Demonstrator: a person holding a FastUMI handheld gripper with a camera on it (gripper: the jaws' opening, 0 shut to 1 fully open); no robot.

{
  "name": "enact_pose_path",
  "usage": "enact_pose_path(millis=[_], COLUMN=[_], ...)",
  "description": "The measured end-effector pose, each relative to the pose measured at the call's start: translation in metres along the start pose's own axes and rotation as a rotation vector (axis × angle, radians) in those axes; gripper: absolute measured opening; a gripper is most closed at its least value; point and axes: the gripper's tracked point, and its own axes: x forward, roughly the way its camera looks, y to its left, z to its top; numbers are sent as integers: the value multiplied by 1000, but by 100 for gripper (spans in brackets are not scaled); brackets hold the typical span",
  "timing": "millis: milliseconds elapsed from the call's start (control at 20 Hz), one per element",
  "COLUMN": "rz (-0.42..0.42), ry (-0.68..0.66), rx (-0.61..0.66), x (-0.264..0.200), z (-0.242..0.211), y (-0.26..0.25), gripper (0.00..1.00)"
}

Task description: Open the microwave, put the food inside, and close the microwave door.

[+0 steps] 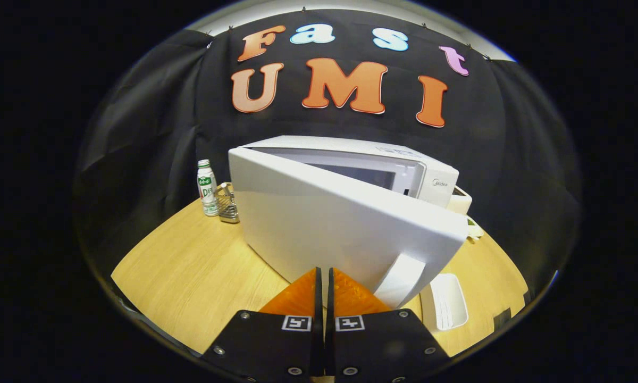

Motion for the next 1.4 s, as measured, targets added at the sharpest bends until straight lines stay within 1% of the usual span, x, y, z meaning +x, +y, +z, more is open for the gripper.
enact_pose_path(millis=[150, 300, 750, 850, 1000, 1150, 1200, 1250, 1400], rz=[-33, -47, -67, -62, -59, -56, -52, -49, -78], ry=[1, -17, -43, -33, -29, -26, 7, 2, -10], rx=[6, 7, 5, 16, -53, -28, -5, -2, 3], x=[21, 42, 104, 105, 111, 120, 118, 119, 110], z=[7, 22, 62, 59, 54, 60, 52, 52, 63], y=[-26, -44, -76, -79, -77, -79, -79, -78, -83], gripper=[2, 2, 3, 3, 5, 4, 5, 6, 7])
